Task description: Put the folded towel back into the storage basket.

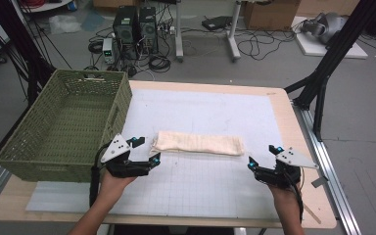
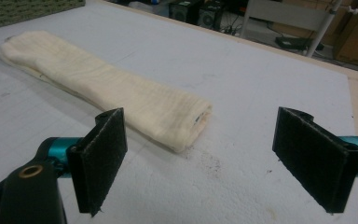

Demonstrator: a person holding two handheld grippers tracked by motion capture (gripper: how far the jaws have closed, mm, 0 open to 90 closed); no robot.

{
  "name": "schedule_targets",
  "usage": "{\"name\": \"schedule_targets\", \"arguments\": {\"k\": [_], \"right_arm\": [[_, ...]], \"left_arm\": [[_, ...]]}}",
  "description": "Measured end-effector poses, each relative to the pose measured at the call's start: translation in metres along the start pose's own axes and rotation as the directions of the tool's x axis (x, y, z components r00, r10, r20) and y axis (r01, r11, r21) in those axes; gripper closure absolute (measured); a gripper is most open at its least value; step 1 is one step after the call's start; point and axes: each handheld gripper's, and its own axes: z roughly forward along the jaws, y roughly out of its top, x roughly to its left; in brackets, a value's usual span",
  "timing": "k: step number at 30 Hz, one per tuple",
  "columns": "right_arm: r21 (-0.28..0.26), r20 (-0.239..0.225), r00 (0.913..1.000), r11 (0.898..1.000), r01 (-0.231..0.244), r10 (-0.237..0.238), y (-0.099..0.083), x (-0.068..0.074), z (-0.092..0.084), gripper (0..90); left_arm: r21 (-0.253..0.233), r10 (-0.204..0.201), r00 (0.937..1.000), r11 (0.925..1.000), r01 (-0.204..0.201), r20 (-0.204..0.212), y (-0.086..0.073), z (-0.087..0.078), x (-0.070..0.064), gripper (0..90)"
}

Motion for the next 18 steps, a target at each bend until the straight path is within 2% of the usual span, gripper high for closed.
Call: {"name": "schedule_targets", "arguments": {"k": [6,12,18], "right_arm": [[-0.004,0.0,1.0,1.0,-0.004,0.004,0.0,0.0,-0.001,16.4],[-0.001,-0.006,1.0,1.0,-0.002,0.002,0.001,0.001,0.0,16.5],[0.002,-0.007,1.0,1.0,0.001,-0.001,0.001,0.002,0.001,16.5]], "left_arm": [[0.009,-0.027,0.9994,0.9996,0.026,0.023,0.01,0.001,0.001,19.1],[-0.005,-0.051,0.9981,0.9987,0.051,0.034,0.024,0.005,0.006,18.9],[0.012,-0.044,0.9985,0.999,0.044,0.031,0.041,0.012,0.009,18.9]]}}
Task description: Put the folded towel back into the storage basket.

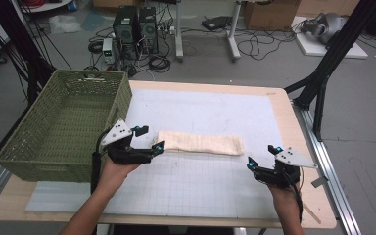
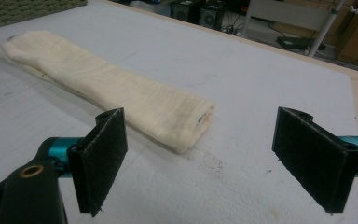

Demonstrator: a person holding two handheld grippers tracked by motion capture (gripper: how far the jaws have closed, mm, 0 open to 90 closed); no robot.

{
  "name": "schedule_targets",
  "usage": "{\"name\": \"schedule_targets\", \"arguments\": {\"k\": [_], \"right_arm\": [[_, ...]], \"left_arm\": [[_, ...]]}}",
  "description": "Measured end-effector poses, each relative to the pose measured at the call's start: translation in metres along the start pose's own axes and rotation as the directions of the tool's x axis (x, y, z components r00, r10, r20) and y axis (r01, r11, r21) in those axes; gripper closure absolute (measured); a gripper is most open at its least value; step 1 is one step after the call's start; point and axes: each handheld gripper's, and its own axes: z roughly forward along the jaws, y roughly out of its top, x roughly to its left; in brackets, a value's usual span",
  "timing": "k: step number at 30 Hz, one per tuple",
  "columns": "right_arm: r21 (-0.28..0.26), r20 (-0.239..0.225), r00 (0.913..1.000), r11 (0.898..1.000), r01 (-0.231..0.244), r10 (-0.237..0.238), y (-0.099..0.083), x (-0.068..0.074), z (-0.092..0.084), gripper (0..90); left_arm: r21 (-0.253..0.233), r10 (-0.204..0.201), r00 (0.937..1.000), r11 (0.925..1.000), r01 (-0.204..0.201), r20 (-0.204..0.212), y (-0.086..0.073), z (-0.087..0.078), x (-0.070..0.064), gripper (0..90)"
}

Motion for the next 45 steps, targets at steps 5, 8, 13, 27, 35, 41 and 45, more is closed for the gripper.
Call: {"name": "schedule_targets", "arguments": {"k": [5,8,13,27,35,41,45], "right_arm": [[-0.002,-0.001,1.0,1.0,0.0,0.0,0.0,-0.001,0.0,16.4],[-0.001,-0.001,1.0,1.0,-0.003,0.003,0.0,-0.001,0.0,16.5],[0.003,-0.003,1.0,1.0,-0.003,0.003,0.0,-0.001,0.001,16.5],[0.006,-0.011,0.9999,1.0,0.003,-0.003,-0.001,-0.001,0.003,16.5],[0.013,-0.014,0.9999,1.0,0.007,-0.007,-0.001,-0.001,0.004,16.5],[0.015,-0.016,0.9999,1.0,0.004,-0.004,-0.002,-0.001,0.004,16.5],[0.016,-0.015,0.9999,1.0,0.004,-0.004,-0.002,-0.002,0.004,16.5]], "left_arm": [[0.018,0.0,0.9999,0.9998,0.0,-0.012,0.009,0.008,0.003,19.0],[0.04,-0.003,0.9998,0.9992,0.003,-0.017,0.009,0.016,0.005,20.1],[0.085,-0.021,0.9996,0.9961,0.023,-0.018,0.004,0.029,0.009,21.1],[0.191,-0.045,0.9966,0.9798,0.058,-0.069,-0.011,0.053,0.025,22.2],[0.27,-0.047,0.9923,0.9597,0.077,-0.114,-0.024,0.07,0.032,22.4],[0.311,-0.047,0.991,0.9467,0.084,-0.125,-0.032,0.077,0.035,22.4],[0.357,-0.043,0.9899,0.9299,0.089,-0.135,-0.038,0.082,0.036,22.5]]}}
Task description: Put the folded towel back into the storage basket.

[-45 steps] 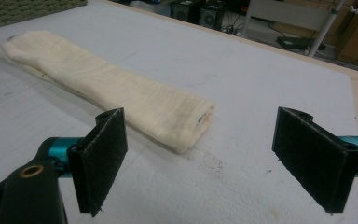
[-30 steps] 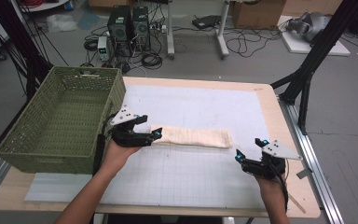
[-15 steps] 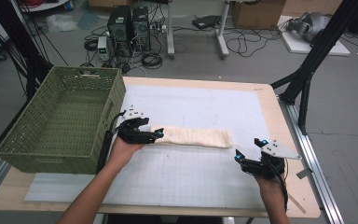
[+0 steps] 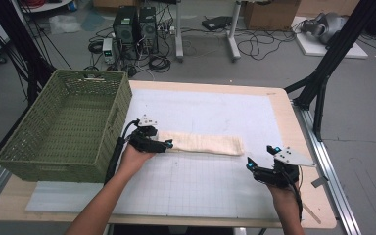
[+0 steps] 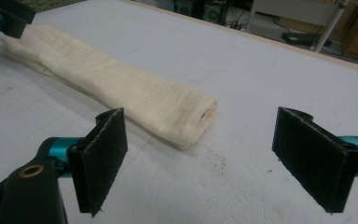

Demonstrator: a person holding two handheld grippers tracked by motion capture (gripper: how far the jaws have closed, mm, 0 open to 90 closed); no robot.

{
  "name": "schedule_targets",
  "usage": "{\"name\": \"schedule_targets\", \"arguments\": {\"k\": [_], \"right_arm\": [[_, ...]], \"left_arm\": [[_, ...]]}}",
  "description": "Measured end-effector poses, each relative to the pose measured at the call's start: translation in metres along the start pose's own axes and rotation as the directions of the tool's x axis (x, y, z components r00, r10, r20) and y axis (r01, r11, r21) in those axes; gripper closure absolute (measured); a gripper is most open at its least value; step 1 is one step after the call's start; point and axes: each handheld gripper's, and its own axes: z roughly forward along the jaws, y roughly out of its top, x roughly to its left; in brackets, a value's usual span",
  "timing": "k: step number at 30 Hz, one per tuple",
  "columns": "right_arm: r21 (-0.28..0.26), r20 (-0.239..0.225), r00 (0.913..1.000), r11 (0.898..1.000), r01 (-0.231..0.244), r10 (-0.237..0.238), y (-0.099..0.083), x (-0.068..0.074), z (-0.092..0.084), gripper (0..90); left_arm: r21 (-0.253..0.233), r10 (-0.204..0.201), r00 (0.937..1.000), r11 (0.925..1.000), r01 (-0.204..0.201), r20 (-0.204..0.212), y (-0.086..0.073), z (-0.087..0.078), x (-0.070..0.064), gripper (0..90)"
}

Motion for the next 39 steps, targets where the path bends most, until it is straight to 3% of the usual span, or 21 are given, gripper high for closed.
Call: {"name": "schedule_targets", "arguments": {"k": [12,17,21,27,28,29,31,34,39], "right_arm": [[0.0,0.0,1.0,1.0,0.0,0.0,-0.001,-0.001,0.0,16.5],[0.003,0.0,1.0,1.0,-0.002,0.002,-0.001,-0.001,0.0,16.5],[0.008,-0.002,1.0,1.0,-0.007,0.007,-0.001,0.0,0.0,16.5],[0.008,-0.003,1.0,1.0,-0.003,0.003,-0.001,0.0,0.001,16.5],[0.014,-0.007,1.0,1.0,-0.005,0.005,-0.001,0.0,0.001,16.5],[0.014,-0.007,1.0,1.0,-0.005,0.005,-0.001,0.0,0.001,16.5],[0.014,-0.007,1.0,1.0,-0.006,0.006,-0.001,0.0,0.001,16.6],[0.013,-0.008,1.0,1.0,-0.005,0.005,-0.001,0.0,0.002,16.7],[0.017,-0.01,0.9999,1.0,-0.001,0.001,-0.002,-0.001,0.001,16.8]], "left_arm": [[0.053,-0.002,0.9997,0.9986,0.003,-0.026,-0.005,0.012,-0.002,25.9],[0.095,0.05,0.9978,0.9944,-0.046,-0.043,-0.008,0.017,-0.005,26.5],[0.103,0.055,0.9977,0.9933,-0.051,-0.038,-0.008,0.018,-0.006,28.8],[0.106,0.052,0.9985,0.9931,-0.05,-0.016,-0.008,0.016,-0.006,42.0],[0.102,0.045,0.9989,0.9938,-0.044,-0.008,-0.008,0.016,-0.007,50.3],[0.101,0.046,0.9989,0.9938,-0.046,0.002,-0.008,0.016,-0.007,50.3],[0.096,0.051,0.9985,0.994,-0.053,0.016,-0.008,0.016,-0.01,62.8],[0.089,0.079,0.9966,0.9928,-0.081,0.024,-0.008,0.016,-0.012,69.9],[0.069,0.084,0.9962,0.9939,-0.086,0.024,-0.007,0.012,-0.011,77.6]]}}
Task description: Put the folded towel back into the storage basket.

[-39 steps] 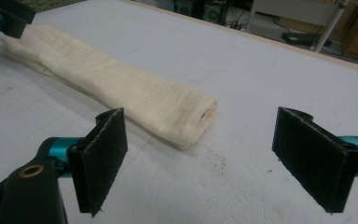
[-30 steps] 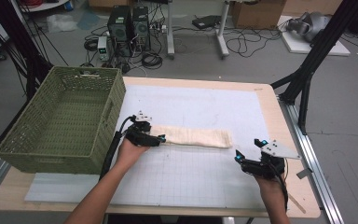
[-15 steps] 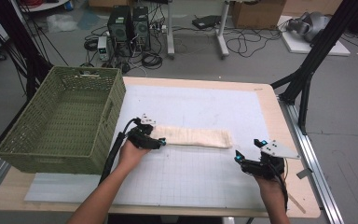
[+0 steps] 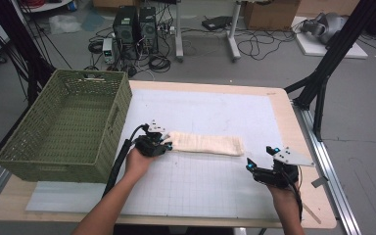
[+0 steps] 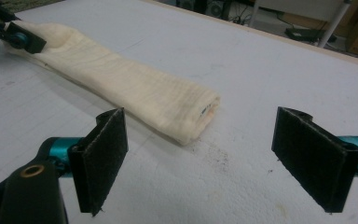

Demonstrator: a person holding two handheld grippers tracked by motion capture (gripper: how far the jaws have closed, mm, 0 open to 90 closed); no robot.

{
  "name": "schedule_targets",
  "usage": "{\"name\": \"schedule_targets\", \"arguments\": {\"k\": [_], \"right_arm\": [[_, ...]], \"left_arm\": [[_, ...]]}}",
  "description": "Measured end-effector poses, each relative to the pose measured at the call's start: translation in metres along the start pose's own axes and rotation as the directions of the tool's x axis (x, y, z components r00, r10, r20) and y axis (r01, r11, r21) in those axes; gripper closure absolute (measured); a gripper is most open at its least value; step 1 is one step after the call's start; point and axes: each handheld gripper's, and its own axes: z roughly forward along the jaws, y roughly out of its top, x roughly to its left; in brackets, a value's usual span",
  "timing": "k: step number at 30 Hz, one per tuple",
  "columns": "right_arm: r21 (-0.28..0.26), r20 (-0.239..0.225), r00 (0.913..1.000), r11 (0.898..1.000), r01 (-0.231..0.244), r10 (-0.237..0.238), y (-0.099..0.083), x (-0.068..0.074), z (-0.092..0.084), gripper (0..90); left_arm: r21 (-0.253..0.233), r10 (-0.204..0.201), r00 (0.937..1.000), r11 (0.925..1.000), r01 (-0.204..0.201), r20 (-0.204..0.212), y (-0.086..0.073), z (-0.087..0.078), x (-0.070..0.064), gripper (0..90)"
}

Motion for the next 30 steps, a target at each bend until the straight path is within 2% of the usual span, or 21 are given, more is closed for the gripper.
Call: {"name": "schedule_targets", "arguments": {"k": [10,12,14,19,20,24,28,30], "right_arm": [[-0.001,0.005,0.9999,1.0,-0.011,0.011,0.0,0.0,0.006,16.8],[0.007,-0.002,0.9998,1.0,-0.022,0.022,0.0,0.0,0.009,16.8],[0.014,-0.007,0.9993,0.999,-0.037,0.038,0.001,-0.001,0.015,16.7],[-0.001,-0.005,0.9986,0.999,-0.053,0.053,0.006,-0.001,0.023,16.7],[-0.001,-0.005,0.9986,0.999,-0.053,0.053,0.006,-0.001,0.023,16.7],[-0.011,-0.022,0.9983,0.998,-0.054,0.054,0.011,-0.002,0.028,16.5],[-0.006,-0.023,0.9981,0.998,-0.057,0.057,0.013,-0.004,0.033,16.1],[0.012,-0.01,0.9976,0.998,-0.069,0.069,0.014,-0.008,0.042,16.1]], "left_arm": [[-0.071,-0.005,0.9991,0.9974,0.008,0.042,0.003,-0.014,0.001,78.8],[-0.082,0.004,0.9989,0.9967,-0.001,0.047,0.004,-0.016,0.001,78.8],[-0.109,-0.008,0.9988,0.9939,0.014,0.049,0.002,-0.019,0.001,78.9],[-0.103,-0.001,0.9987,0.9946,0.007,0.051,-0.005,-0.018,0.001,78.8],[-0.106,-0.01,0.9985,0.9943,0.015,0.053,-0.006,-0.018,0.001,78.8],[-0.116,-0.002,0.9984,0.9932,0.009,0.056,-0.008,-0.019,0.001,78.8],[-0.129,-0.011,0.9983,0.9915,0.018,0.057,-0.007,-0.02,0.0,78.8],[-0.127,-0.007,0.9983,0.9918,0.014,0.058,-0.007,-0.02,0.001,78.8]]}}
